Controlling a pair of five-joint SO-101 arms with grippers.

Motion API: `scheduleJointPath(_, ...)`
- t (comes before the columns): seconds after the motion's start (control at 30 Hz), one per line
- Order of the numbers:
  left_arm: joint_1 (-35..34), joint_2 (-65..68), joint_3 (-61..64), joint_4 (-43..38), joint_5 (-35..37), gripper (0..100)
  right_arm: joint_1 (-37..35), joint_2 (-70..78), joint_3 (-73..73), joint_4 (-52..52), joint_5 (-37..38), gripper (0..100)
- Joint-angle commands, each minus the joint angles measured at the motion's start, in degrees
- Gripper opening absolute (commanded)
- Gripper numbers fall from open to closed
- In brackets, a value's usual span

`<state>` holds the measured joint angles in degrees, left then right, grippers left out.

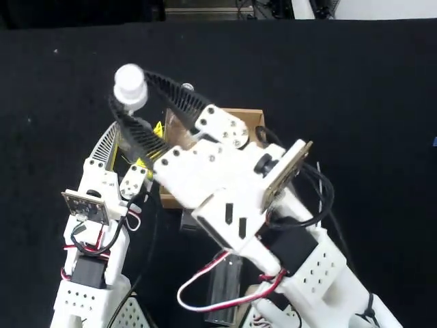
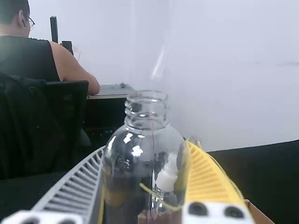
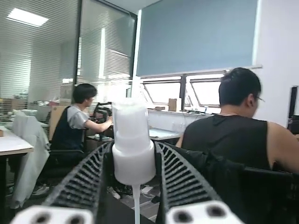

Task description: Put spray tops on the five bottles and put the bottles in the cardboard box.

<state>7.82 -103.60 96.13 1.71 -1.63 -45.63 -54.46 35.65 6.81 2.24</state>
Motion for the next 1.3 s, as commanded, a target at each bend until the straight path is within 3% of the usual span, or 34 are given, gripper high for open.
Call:
scheduleJointPath(0.0, 0.48, -0.88, 1.19, -0.7, -0.09, 3, 1.76, 7.52, -0.84, -1.32, 0.0, 1.1)
scheduleJointPath(1.03, 0.48, -0.88, 1.19, -0.7, -0.09, 3, 1.67, 12.62, -0.84, 1.67, 0.0, 1.1)
scheduleJointPath(1.27, 0.92, -0.88, 1.19, 4.57, 0.0, 3, 1.67, 12.97, -5.14, 15.3, 0.0, 1.2)
